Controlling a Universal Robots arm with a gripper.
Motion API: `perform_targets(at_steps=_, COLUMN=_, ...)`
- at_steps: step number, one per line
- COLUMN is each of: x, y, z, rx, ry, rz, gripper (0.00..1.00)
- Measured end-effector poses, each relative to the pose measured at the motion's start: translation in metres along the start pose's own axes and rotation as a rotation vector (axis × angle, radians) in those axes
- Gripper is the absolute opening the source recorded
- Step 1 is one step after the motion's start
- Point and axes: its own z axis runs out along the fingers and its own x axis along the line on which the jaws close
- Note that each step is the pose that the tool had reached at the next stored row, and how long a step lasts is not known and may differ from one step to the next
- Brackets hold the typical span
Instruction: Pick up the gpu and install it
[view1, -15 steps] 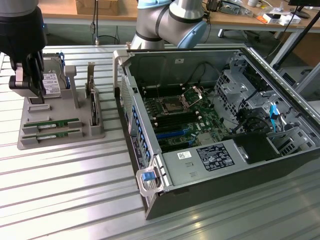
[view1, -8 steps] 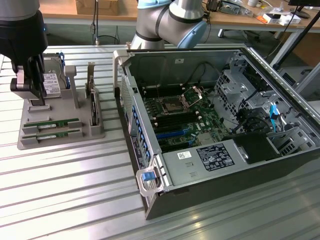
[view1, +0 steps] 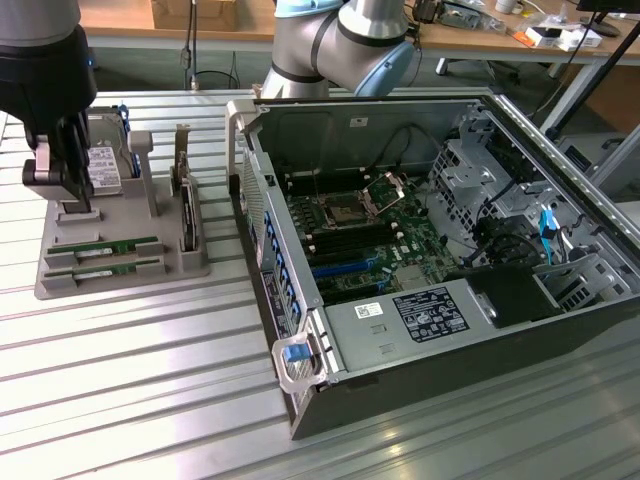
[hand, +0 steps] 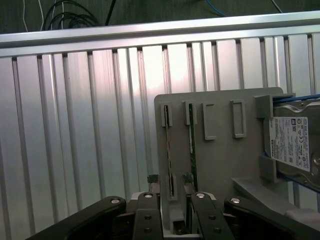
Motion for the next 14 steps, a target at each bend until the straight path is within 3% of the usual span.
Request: perform_targets(at_steps=14, x=0.0, y=-0.0003, z=0.0073, rx=0.0, ry=0.0, rz=0.0, gripper=0.3)
